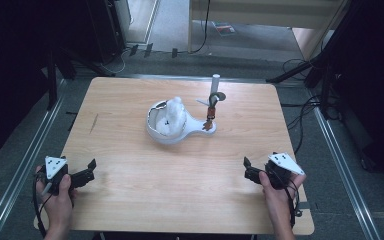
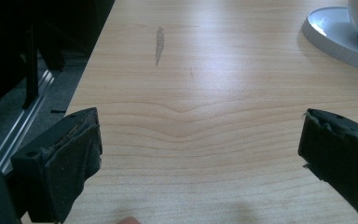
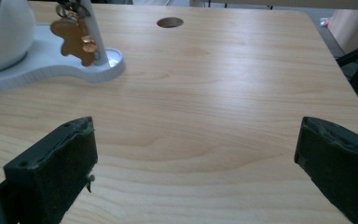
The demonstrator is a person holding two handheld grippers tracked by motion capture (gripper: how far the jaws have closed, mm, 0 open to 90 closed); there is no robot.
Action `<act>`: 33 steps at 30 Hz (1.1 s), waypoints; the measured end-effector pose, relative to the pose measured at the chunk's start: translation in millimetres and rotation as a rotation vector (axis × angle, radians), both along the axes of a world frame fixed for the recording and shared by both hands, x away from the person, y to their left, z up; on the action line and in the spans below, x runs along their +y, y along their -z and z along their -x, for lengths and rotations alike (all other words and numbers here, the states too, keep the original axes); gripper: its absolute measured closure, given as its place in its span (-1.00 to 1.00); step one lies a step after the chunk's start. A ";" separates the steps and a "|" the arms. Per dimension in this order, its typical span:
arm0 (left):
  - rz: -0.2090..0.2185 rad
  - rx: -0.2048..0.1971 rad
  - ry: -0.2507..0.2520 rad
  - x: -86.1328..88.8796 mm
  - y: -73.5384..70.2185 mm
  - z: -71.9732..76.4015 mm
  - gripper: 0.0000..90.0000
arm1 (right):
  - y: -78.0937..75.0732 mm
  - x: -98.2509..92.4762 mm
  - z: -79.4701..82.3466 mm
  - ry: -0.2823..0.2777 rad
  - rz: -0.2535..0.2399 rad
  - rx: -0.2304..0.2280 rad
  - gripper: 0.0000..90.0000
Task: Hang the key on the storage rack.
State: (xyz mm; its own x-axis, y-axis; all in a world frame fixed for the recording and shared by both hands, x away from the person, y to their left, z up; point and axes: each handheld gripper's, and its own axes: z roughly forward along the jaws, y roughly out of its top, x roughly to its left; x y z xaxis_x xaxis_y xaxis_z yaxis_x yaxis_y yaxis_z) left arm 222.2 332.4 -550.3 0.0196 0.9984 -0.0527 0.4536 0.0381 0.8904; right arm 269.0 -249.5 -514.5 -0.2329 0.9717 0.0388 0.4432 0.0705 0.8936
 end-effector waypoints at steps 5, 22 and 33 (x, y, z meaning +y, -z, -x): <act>0.000 0.000 -0.001 -0.2 0.0 0.0 -0.99 | 8.8 -17.1 9.5 0.023 0.013 -0.005 -1.00; 0.002 0.002 0.000 -0.4 0.1 0.1 -0.99 | 26.2 -61.0 34.9 0.087 -0.003 0.024 -1.00; 0.004 0.005 0.000 -0.1 0.0 0.0 -0.99 | 31.2 -76.3 43.5 0.116 -0.031 0.014 -1.00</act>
State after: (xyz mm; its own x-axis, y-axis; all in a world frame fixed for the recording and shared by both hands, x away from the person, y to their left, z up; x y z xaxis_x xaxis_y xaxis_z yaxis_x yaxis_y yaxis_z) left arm 222.2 332.3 -550.3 0.0198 0.9982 -0.0570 0.4582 0.0416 0.8879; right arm 225.5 -325.9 -545.7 -0.1178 0.9904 0.0721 0.4588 -0.0101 0.8885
